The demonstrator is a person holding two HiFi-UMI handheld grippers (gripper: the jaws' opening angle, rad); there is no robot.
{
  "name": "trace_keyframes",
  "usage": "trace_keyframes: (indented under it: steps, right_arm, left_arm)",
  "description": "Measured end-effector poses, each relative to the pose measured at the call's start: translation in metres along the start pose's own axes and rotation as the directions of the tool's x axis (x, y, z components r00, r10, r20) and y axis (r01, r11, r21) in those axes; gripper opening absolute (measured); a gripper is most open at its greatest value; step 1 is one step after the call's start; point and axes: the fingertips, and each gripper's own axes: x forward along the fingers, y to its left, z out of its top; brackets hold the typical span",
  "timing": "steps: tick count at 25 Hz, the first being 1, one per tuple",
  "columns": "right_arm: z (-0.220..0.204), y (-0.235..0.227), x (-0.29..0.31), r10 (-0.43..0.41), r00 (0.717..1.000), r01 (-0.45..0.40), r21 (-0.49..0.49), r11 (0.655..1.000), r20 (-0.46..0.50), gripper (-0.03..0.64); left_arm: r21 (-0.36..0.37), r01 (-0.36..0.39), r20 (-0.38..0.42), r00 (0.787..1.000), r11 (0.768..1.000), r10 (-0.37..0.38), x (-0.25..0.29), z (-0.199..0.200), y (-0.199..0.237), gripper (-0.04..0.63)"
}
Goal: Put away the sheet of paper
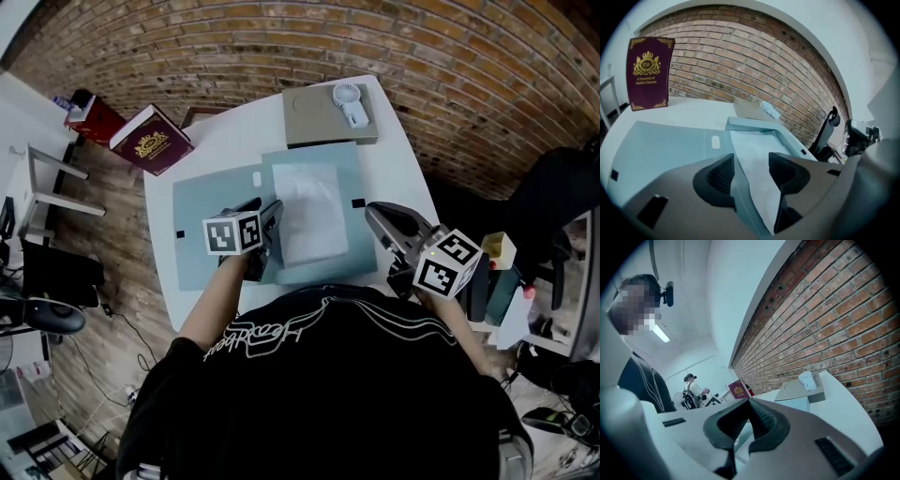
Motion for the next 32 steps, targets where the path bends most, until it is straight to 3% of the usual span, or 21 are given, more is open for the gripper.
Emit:
trace_keyframes:
  steps: [2, 5, 7, 10, 13, 17, 21, 32]
  right_arm:
    - [-0.003, 0.008, 0.006, 0.004, 1.000, -0.004, 0.008, 1.000, 0.001, 0.002]
    - [-0.010, 0.024, 0.016, 0.026, 1.000, -0.026, 0.006, 1.000, -0.007, 0.002]
    - [-0.015, 0.036, 0.021, 0.039, 0.999, -0.039, -0.009, 0.999, -0.015, 0.002]
    - [-0.021, 0.056, 0.026, 0.053, 0.999, -0.053, -0.043, 0.998, -0.015, 0.002]
    - [-0.021, 0.072, 0.029, 0.068, 0.998, -0.068, -0.057, 0.996, -0.002, 0.002]
    - [-0.018, 0.094, 0.034, 0.090, 0.996, -0.089, -0.077, 0.993, 0.011, 0.002]
    - [-0.010, 0.109, 0.035, 0.090, 0.995, -0.086, -0.113, 0.990, 0.035, 0.002]
    - [0.003, 0.123, 0.027, 0.079, 0.995, -0.067, -0.172, 0.983, 0.064, 0.002]
  left_arm:
    - [0.008, 0.093, 0.055, 0.994, 0.996, -0.093, -0.017, 0.009, -0.013, 0.205]
    - [0.052, 0.238, 0.127, 0.962, 0.970, -0.243, -0.047, 0.021, -0.041, 0.126]
    - [0.100, 0.293, 0.143, 0.941, 0.951, -0.305, -0.067, 0.023, -0.058, 0.071]
    - [0.183, 0.345, 0.172, 0.911, 0.921, -0.375, -0.100, 0.026, -0.082, 0.051]
    - [0.247, 0.365, 0.209, 0.884, 0.897, -0.418, -0.132, 0.034, -0.101, 0.043]
    - [0.244, 0.420, 0.211, 0.857, 0.874, -0.471, -0.161, 0.036, -0.114, 0.043]
    - [0.279, 0.412, 0.209, 0.855, 0.867, -0.474, -0.175, 0.033, -0.116, 0.043]
    - [0.273, 0.406, 0.238, 0.850, 0.872, -0.470, -0.193, 0.037, -0.118, 0.043]
